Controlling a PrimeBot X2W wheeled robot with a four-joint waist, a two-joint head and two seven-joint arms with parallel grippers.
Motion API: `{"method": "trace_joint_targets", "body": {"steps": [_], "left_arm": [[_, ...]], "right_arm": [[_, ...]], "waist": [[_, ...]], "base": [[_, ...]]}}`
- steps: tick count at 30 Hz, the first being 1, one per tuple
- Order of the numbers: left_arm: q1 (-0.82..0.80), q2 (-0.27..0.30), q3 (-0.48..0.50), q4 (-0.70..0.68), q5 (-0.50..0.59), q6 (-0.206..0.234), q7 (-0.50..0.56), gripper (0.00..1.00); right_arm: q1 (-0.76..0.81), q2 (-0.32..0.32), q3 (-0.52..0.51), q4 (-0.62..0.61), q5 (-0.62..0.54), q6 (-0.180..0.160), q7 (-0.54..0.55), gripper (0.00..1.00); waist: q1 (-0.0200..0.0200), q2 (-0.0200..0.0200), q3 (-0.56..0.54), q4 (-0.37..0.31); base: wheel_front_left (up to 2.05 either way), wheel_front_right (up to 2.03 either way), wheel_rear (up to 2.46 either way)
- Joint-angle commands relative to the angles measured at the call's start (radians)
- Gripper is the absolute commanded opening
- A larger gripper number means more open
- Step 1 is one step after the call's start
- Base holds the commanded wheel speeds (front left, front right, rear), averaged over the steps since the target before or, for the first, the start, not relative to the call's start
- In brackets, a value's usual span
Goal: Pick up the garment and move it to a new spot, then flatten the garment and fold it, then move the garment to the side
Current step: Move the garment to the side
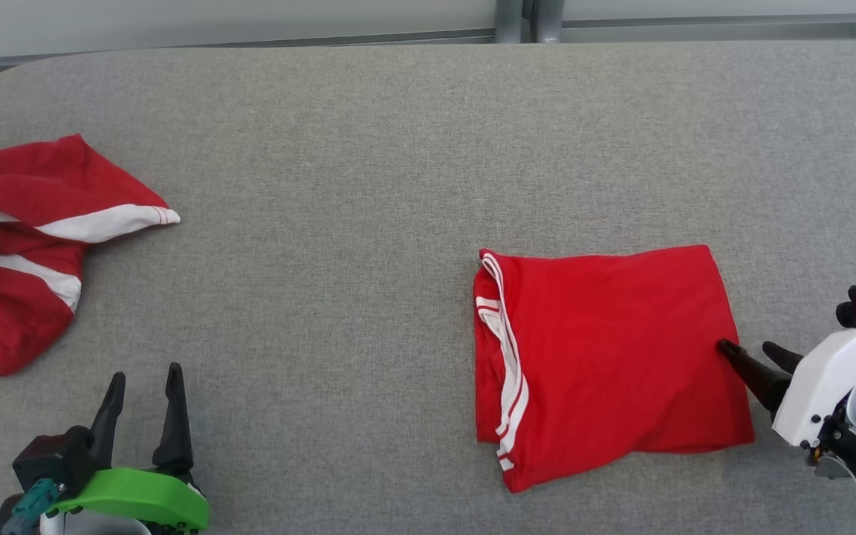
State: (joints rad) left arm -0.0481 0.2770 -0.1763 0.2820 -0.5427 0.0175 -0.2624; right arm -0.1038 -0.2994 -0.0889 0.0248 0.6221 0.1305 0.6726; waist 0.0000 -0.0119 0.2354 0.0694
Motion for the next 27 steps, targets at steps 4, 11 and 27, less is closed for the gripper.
{"method": "trace_joint_targets", "body": {"steps": [4,11,27], "left_arm": [[-0.015,-0.005,0.000,0.003,0.016,-0.006,-0.003,1.00],[-0.015,-0.016,0.000,0.003,0.025,-0.009,-0.003,1.00],[0.024,0.022,0.007,-0.050,0.052,-0.014,-0.002,1.00]], "right_arm": [[-0.053,0.005,0.016,0.070,0.034,0.000,0.029,1.00],[-0.094,0.000,0.091,0.152,0.063,0.000,0.045,0.00],[-0.065,-0.089,0.115,0.209,0.087,0.000,-0.103,0.00]], "waist": [[0.0000,0.0119,-0.005,0.014],[0.0000,0.0119,-0.015,0.027],[0.0000,0.0119,-0.053,-0.130]], "base": [[0.00,0.00,0.00],[0.00,0.00,0.00],[0.00,0.00,0.00]]}}
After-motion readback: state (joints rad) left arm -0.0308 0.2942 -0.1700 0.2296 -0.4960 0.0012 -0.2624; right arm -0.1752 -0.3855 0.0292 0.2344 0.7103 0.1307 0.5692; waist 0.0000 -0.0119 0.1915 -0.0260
